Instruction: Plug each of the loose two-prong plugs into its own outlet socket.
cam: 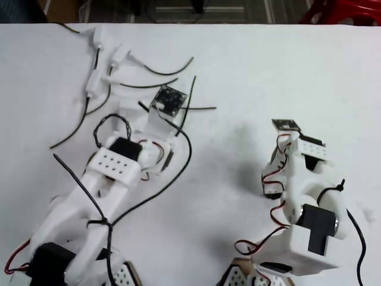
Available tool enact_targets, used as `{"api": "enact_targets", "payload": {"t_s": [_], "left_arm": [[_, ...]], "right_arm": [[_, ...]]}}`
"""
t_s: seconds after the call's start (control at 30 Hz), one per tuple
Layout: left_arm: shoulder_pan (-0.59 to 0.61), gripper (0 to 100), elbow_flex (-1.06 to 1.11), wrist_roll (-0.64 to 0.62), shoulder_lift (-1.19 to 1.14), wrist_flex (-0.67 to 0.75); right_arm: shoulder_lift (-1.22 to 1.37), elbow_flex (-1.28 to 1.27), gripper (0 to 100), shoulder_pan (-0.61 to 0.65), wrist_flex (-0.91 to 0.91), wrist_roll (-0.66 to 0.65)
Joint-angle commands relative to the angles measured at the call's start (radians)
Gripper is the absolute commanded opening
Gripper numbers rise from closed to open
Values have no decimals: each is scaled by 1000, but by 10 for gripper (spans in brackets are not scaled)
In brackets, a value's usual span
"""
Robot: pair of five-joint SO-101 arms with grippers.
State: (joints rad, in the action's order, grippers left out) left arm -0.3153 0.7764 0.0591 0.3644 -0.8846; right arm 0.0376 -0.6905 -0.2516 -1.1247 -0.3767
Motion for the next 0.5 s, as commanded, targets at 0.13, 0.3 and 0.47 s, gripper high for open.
{"api": "enact_targets", "payload": {"t_s": [0.13, 0.3, 0.47], "left_arm": [[-22, 23, 0, 9, -79, 40], [-104, 23, 2, 8, -79, 43], [-105, 23, 2, -18, -87, 52]], "right_arm": [[-1, -3, 19, -1, 25, 0], [-1, -3, 19, -1, 25, 0], [-1, -3, 19, -1, 25, 0]]}}
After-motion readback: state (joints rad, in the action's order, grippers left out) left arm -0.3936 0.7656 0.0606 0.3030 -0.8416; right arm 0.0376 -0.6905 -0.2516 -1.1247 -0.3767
